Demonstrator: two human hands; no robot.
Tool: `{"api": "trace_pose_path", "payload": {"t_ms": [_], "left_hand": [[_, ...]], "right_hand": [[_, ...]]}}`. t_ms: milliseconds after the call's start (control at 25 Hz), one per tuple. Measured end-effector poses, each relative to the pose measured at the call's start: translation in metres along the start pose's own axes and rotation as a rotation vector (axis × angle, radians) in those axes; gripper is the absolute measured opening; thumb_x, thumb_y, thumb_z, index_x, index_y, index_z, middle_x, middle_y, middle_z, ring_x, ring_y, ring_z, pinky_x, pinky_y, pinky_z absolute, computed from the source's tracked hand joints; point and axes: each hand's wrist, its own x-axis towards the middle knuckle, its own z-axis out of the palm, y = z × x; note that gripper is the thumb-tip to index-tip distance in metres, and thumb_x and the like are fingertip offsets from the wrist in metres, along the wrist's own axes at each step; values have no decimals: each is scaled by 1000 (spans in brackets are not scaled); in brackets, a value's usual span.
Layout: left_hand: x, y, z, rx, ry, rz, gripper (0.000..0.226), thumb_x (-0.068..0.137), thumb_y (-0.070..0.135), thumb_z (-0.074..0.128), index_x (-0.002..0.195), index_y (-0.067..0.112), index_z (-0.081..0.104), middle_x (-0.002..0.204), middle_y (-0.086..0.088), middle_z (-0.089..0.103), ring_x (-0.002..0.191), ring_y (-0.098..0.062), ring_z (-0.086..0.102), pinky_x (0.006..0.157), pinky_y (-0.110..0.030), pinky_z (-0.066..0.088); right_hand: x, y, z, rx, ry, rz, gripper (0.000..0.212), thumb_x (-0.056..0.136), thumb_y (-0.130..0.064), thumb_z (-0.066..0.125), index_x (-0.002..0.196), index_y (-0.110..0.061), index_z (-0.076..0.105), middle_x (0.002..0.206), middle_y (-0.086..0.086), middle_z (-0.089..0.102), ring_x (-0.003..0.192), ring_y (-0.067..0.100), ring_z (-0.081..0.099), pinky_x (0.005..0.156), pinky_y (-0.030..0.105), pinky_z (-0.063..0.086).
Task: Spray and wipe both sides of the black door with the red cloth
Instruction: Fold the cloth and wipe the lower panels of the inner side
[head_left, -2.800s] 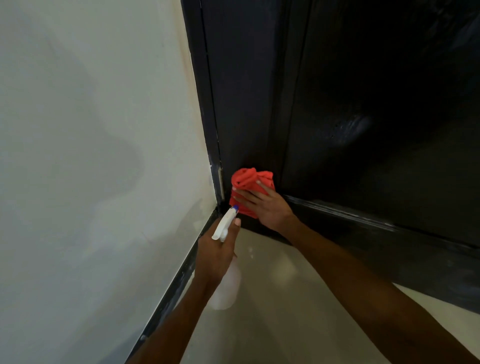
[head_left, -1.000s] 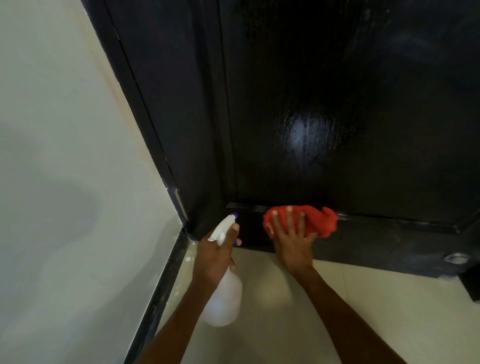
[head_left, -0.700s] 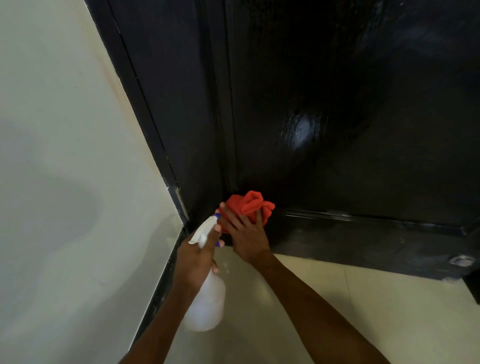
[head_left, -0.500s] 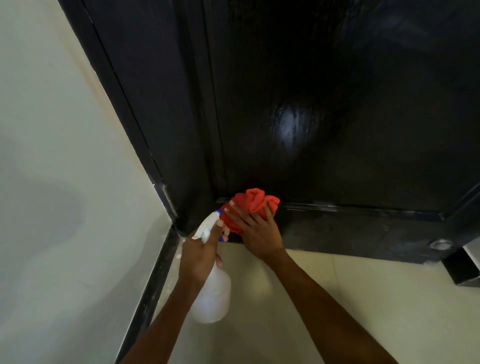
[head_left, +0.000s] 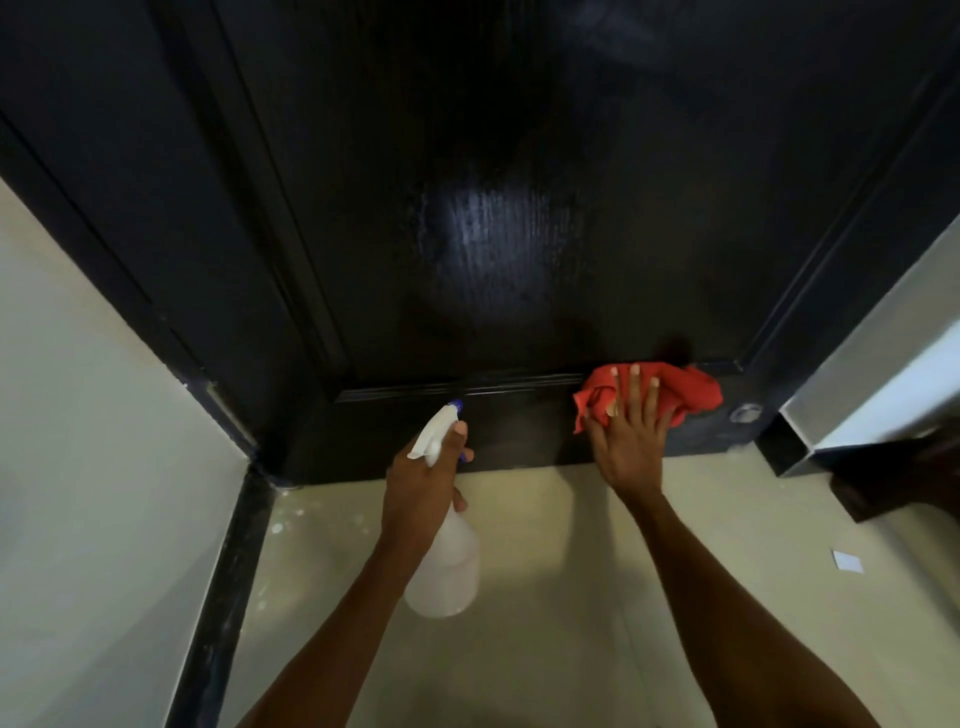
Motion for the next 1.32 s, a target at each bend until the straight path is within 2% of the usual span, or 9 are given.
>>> {"api": "trace_pose_path", "payload": {"t_ms": [200,320,520,680,800,1040,1120,1200,1320], "left_hand": [[-1,-5,-17,24,38,10,41,95,48,60,118,15,70,88,0,76,46,-14,58,52,-24,52],[4,-8,-24,24,48,25,41,95,48,59,120,16,70,87,-1,76,49,-17,60,48,-18,50],[8,13,25,-21,-20,97,32,99,38,59,122,18,67,78,8,70,51,4,61,59,-9,47],[-1,25,71,-52,-121,61,34,95,47,61,113,19,72,84,6,77,42,-13,56,63,-39,57],[-6,23,94,-58,-202,3,43,86,57,60,102,19,73,85,3,77,43,-16,55,61,-39,54],[-4,16,105,-13,-183,-32,50,82,62,61,99,18,75,70,-4,74,44,-15,58,69,-39,59],[0,17,103,0,-139,-16,45,91,55,62,109,16,75,62,0,70,43,-11,57,62,-28,56],[4,18,105,2,-130,-2,49,89,58,61,112,16,74,63,-11,70,45,-14,59,67,-33,56],[1,20,114,26,-133,-19,43,93,55,60,104,15,74,57,-13,65,44,-13,59,69,-36,54]], "right_hand": [[8,-110,26,351,155,383,68,105,-42,44,159,-5,25,171,13,1,155,46,1,115,76,11],[-19,-141,44,148,14,43,69,106,-52,34,164,-32,3,172,1,-10,155,34,-16,116,68,6],[-3,-81,20,-60,-55,-339,69,98,-52,44,162,-41,19,171,-8,11,156,25,16,114,69,22],[9,37,-16,-122,-64,-132,64,101,-50,39,162,-36,23,171,1,18,157,30,14,116,66,25],[15,111,-38,84,-21,267,70,105,-58,29,152,-10,45,171,14,10,157,38,4,123,63,15],[41,28,-28,592,292,640,57,107,-26,50,156,-4,32,168,8,-5,156,41,-7,122,67,3],[23,3,-14,517,253,484,46,108,-26,50,151,-21,36,169,7,-4,156,38,-10,123,65,1],[1,-13,-6,431,100,277,60,109,-30,47,154,-49,12,171,5,-6,156,32,-18,124,52,-6],[-6,-1,-8,211,-18,67,66,109,-42,31,161,-44,-10,171,-3,-12,156,26,-22,123,51,-6]]}}
